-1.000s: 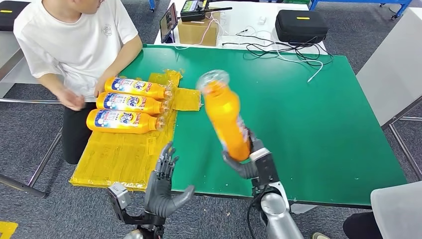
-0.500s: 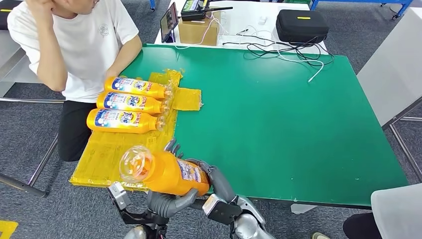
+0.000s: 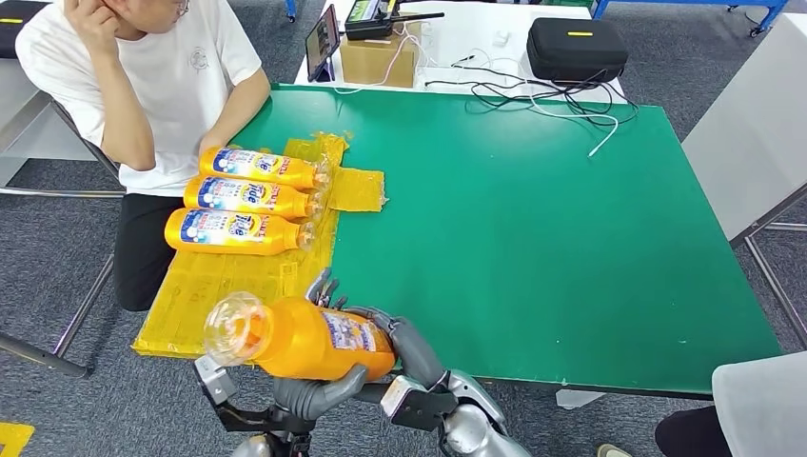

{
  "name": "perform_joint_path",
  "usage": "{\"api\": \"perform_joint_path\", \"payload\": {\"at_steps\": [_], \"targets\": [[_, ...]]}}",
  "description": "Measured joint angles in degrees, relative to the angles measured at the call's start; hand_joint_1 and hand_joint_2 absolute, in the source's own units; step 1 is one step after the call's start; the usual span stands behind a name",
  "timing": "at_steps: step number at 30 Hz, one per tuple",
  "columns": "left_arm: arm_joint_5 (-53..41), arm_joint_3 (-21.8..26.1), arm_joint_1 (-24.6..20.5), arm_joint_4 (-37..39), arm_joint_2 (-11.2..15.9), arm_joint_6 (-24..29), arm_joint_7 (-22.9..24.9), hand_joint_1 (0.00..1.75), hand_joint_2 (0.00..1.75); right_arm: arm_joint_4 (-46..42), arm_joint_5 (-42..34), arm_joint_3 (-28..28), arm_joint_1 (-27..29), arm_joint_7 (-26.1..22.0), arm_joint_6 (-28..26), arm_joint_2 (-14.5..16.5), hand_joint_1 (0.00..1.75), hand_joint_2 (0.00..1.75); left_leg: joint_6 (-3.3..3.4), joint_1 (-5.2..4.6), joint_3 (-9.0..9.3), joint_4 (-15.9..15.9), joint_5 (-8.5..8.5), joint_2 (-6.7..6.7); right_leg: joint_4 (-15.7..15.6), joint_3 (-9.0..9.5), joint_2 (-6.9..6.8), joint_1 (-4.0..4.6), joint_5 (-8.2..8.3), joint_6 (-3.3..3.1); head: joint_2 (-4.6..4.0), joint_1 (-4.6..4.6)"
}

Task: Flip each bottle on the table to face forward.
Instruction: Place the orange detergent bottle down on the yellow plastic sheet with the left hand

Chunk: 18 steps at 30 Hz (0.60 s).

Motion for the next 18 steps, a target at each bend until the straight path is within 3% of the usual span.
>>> {"api": "perform_joint_path", "payload": {"at_steps": [1,2,8,12,14,18], "targets": [[0.6,0.3,0.2,-0.2,0.2,-0.7,-0.3,1.75,1.75,0.1,-0.4,0.4,0.0,0.3,0.4,0.1,0.00,0.44,0.00,0.00,0.00,0.0,0.00,0.01,0.0,-0.01,0.00,0.00,0.00,0.00,0.00,-0.01],[1.0,0.5,0.4,-0.4,0.3,-1.4,-0.5,1.75,1.75,0.1,-0.9,0.8,0.0,0.7,0.9,0.1,0.00,0.00,0.00,0.00,-0.01,0.0,0.00,0.00,0.0,-0.02,0.00,0.01,0.00,0.00,0.00,0.00],[1.8,1.1,0.7,-0.9,0.7,-3.4,-0.5,1.75,1.75,0.1,-2.6,1.8,0.4,3.1,1.3,0.2,0.00,0.00,0.00,0.00,-0.04,0.0,0.00,-0.03,0.0,-0.04,0.00,-0.01,0.00,0.00,0.01,0.01],[-0.7,1.4,-0.1,-0.9,0.4,0.7,-1.1,1.75,1.75,-0.5,-2.5,1.4,0.9,3.4,-1.9,0.1,0.00,0.00,0.02,-0.02,-0.04,0.0,0.01,-0.04,0.0,-0.04,-0.01,-0.03,0.01,0.00,0.01,0.00],[-1.9,2.0,-1.0,-0.7,-0.2,3.4,-1.2,1.75,1.75,-1.8,-3.1,0.2,1.2,3.3,-5.2,0.1,0.00,0.00,0.03,-0.02,-0.03,0.0,0.02,-0.04,0.0,-0.02,-0.01,-0.03,0.02,0.01,0.01,0.01],[1.1,5.8,-2.2,-1.2,-1.9,8.4,1.5,1.75,1.75,-6.8,-7.0,-5.3,3.2,3.9,-17.7,1.4,0.00,0.00,0.02,-0.01,-0.03,0.0,0.03,-0.05,0.0,0.00,-0.01,-0.01,0.02,0.01,0.01,-0.01]]}}
